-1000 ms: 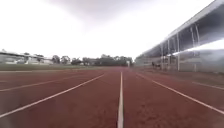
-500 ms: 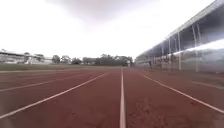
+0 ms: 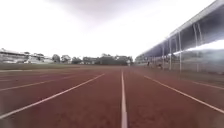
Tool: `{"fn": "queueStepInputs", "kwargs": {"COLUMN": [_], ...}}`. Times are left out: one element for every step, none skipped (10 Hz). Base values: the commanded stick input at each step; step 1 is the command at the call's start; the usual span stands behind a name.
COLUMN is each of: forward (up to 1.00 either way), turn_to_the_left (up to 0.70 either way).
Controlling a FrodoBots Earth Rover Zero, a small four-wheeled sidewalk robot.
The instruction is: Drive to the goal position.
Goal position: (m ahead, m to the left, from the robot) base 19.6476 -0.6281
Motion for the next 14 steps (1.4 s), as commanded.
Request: {"fn": "queueStepInputs", "kwargs": {"forward": [0.45,0.45,0.45,0.45,0.45,0.45,0.45,0.45,0.45,0.45,0.45,0.45,0.45,0.45], "turn_to_the_left": [0.0,0.0,0.0,0.0,0.0,0.0,0.0,0.0,0.0,0.0,0.0,0.0,0.0,0.0]}}
